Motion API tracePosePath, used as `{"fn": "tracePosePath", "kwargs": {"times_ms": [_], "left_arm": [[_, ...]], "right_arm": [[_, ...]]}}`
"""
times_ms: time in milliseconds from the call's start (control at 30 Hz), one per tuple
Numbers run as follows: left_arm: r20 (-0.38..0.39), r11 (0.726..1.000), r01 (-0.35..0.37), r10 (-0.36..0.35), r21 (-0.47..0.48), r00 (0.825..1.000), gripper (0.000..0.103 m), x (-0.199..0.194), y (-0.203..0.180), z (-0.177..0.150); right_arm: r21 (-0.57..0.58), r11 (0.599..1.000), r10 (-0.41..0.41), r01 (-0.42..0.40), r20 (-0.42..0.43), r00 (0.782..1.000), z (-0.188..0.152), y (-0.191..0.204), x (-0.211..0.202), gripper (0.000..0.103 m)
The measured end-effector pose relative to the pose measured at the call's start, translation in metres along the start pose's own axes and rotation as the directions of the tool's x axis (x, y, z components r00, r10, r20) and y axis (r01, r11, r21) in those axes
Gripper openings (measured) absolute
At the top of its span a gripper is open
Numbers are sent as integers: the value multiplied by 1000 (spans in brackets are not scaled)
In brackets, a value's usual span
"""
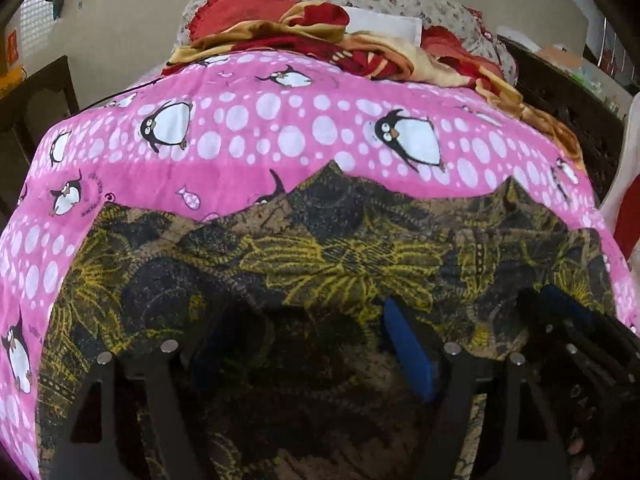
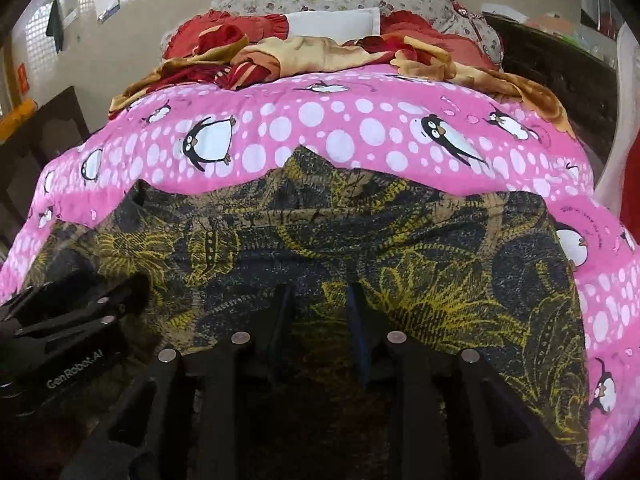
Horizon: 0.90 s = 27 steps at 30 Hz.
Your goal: Fold small clothes
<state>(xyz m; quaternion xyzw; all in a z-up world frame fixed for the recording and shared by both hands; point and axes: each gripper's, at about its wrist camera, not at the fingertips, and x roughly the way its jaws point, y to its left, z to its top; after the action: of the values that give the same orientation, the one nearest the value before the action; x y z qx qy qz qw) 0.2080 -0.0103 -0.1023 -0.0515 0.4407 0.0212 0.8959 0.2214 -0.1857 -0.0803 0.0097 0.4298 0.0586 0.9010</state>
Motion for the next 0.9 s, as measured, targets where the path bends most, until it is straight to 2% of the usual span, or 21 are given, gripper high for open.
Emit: {"fn": "tracePosePath", "kwargs": {"times_ms": [67, 133, 233, 267, 300, 333, 367, 400, 467, 567, 667, 733, 767, 833, 900], "left_arm": [[4, 999, 14, -14, -34, 1000, 75, -16, 6, -2], [6, 998, 45, -44, -53, 999, 75, -42, 9, -14], [3, 998, 52, -51, -45, 999, 76, -75, 6, -44], [-11, 998, 48, -48, -35, 999, 77, -76, 4, -51], [-49, 999, 30, -31, -18, 998, 78, -69, 2, -62], [-51, 1000, 10, -9, 21, 999, 79, -63, -3, -71], [-6, 997, -15, 16, 80, 1000, 83, -63, -9, -77], [-3, 995, -21, 21, 94, 1000, 84, -61, -11, -78], [-33, 998, 9, -7, 62, 999, 83, -64, -5, -73], [-66, 996, 88, -87, 9, 994, 81, -87, 12, -71], [-37, 994, 105, -105, -17, 994, 82, -130, 40, -96], [-25, 990, 132, -134, -56, 991, 82, -157, 62, -120], [-22, 987, 142, -143, -69, 989, 82, -165, 68, -128], [-15, 979, 173, -176, -106, 984, 82, -182, 86, -150], [-19, 963, 211, -218, -169, 976, 84, -187, 100, -163]], "right_arm": [[21, 999, -28, 28, 10, 1000, 1, 0, -18, 25], [11, 1000, 9, -9, 47, 999, -8, 7, -50, 25], [6, 999, 37, -38, 48, 998, -33, 16, -85, 26], [-16, 998, 61, -60, 36, 997, -46, 21, -90, 29], [-44, 997, 63, -62, 14, 998, -56, 25, -89, 31], [-74, 996, 44, -45, -18, 999, -68, 30, -81, 31], [-96, 995, 33, -39, -63, 997, -80, 30, -68, 33], [-103, 994, 43, -46, -26, 999, -84, 28, -70, 34], [-75, 995, 68, -71, -43, 997, -78, 23, -75, 34], [-80, 996, 35, -37, -28, 999, -73, 21, -98, 33], [-141, 989, 39, -31, 56, 998, -85, 15, -130, 34], [-156, 987, 49, -35, 87, 995, -93, 8, -135, 34], [-144, 989, 52, -39, 86, 995, -98, 0, -131, 34], [-110, 993, 42, -40, 9, 999, -105, -14, -105, 34], [-76, 993, 91, -91, -9, 996, -106, -23, -98, 36]]}}
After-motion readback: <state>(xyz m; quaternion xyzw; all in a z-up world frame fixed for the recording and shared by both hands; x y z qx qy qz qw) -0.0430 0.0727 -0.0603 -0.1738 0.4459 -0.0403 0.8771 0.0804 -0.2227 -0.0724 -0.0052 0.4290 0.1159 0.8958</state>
